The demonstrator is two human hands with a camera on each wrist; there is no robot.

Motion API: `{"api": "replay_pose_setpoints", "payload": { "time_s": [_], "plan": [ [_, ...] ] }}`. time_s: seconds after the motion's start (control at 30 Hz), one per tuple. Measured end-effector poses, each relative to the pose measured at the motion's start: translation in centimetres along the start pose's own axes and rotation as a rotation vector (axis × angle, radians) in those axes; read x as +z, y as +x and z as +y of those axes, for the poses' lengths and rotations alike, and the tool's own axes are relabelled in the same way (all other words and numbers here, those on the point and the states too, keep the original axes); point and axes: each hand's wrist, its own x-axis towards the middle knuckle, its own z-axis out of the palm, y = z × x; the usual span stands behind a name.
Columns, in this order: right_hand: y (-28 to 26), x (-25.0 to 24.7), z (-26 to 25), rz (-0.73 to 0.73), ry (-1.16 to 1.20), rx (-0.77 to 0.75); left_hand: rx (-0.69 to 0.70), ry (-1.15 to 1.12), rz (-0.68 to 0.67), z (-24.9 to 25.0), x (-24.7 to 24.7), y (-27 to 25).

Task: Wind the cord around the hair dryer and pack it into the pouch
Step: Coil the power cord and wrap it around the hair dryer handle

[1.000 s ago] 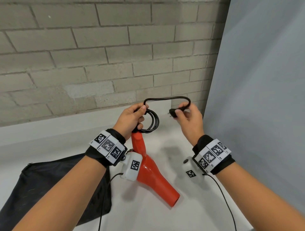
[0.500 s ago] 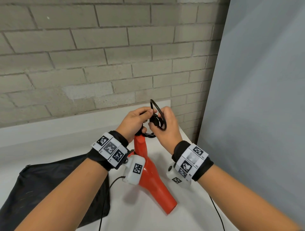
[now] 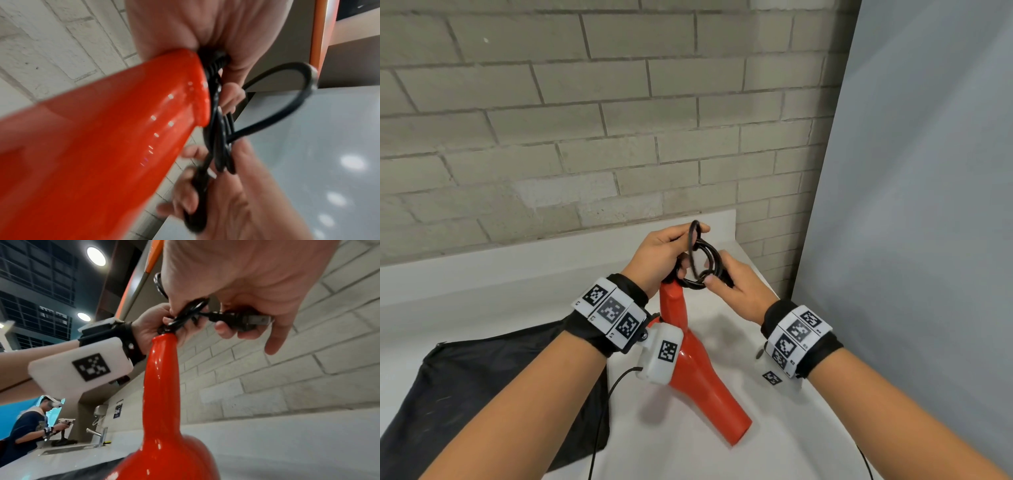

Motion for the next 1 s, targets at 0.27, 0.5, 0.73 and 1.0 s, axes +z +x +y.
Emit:
{"api": "replay_pose_setpoints", "payload": {
  "time_s": [0.27, 0.5, 0.73, 1.0],
  "plan": [
    [-1.4, -0.3, 6.9, -0.259, -0.162, 0.465, -0.026, -0.025, 0.018, 0.2, -0.7, -0.1],
    [-0.4, -0.7, 2.3, -0.257, 0.112, 0.192, 0.008, 0.066, 0.048, 0.0, 0.5, -0.3],
    [0.5, -0.4, 0.9, -0.138, 0.186, 0.126, -0.002, 0.119, 0.099, 0.2, 1.2, -0.4],
    [2.1, -4.2, -1.2, 0.194, 0.063, 0.116, -0.026, 0.101, 0.079, 0.4, 1.5, 0.0]
  ]
}}
